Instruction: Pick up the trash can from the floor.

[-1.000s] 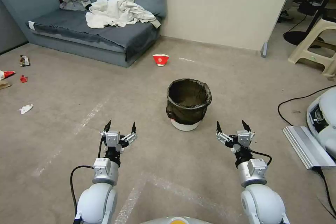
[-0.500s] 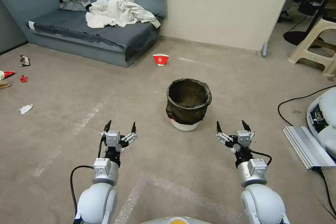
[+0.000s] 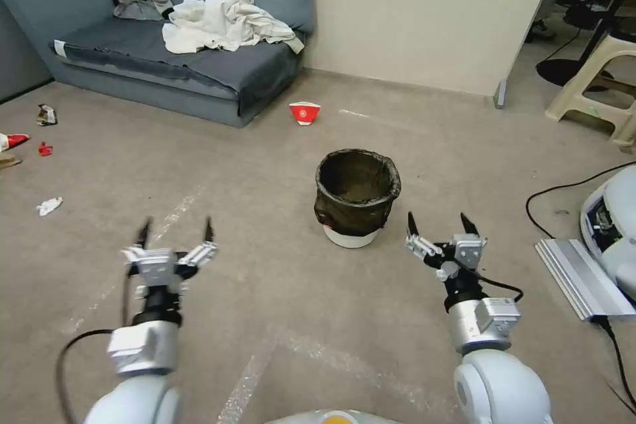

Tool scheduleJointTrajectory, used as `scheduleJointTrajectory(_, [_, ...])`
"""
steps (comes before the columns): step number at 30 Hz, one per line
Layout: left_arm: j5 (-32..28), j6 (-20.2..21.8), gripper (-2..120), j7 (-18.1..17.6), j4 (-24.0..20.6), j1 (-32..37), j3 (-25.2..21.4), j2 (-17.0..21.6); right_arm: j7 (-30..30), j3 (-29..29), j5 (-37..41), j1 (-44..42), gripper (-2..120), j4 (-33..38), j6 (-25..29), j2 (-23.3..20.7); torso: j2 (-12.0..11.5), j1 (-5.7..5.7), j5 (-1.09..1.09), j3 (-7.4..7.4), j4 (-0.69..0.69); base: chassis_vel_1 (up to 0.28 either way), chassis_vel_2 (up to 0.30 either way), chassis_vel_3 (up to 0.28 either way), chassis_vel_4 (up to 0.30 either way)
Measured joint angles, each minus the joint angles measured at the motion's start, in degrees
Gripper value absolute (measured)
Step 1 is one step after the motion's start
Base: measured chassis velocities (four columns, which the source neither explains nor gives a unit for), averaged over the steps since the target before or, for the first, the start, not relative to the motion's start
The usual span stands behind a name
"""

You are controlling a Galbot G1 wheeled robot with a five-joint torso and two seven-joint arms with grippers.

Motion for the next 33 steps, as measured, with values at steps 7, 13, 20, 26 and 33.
scheduleJointTrajectory(7, [-3.0, 1.3, 100, 1.8, 0.9, -0.3, -0.2, 1.4, 0.3, 0.0, 0.0, -0.5, 100, 1.0, -1.7, -0.3, 0.0, 0.00, -0.02, 0.00, 0.00, 0.000, 0.000, 0.000, 0.000])
scheduleJointTrajectory(13, [-6.7, 2.2, 100, 2.9, 1.1, -0.7, 0.1, 2.1, 0.3, 0.1, 0.0, -1.1, 100, 1.7, -2.9, -0.5, 0.0, 0.00, -0.01, 0.01, -0.01, 0.000, 0.000, 0.000, 0.000])
scheduleJointTrajectory(20, [-7.0, 2.4, 100, 2.9, 0.9, -0.7, 0.5, 1.9, 0.2, 0.3, -0.1, -1.4, 100, 1.7, -2.9, -0.3, 0.0, 0.00, -0.01, 0.01, 0.00, 0.000, 0.000, 0.000, 0.000])
scheduleJointTrajectory(26, [-6.8, 2.5, 100, 2.7, 0.9, -0.8, 0.5, 1.9, 0.0, 0.3, -0.2, -1.4, 100, 1.6, -2.8, -0.2, 0.0, 0.00, -0.01, 0.01, 0.00, 0.000, 0.000, 0.000, 0.000])
scheduleJointTrajectory(33, [-6.7, 2.7, 100, 2.4, 1.3, -1.0, 0.6, 1.8, 0.0, 0.3, -0.2, -1.3, 100, 1.3, -2.7, -0.2, 0.0, 0.00, -0.01, 0.01, 0.00, 0.000, 0.000, 0.000, 0.000])
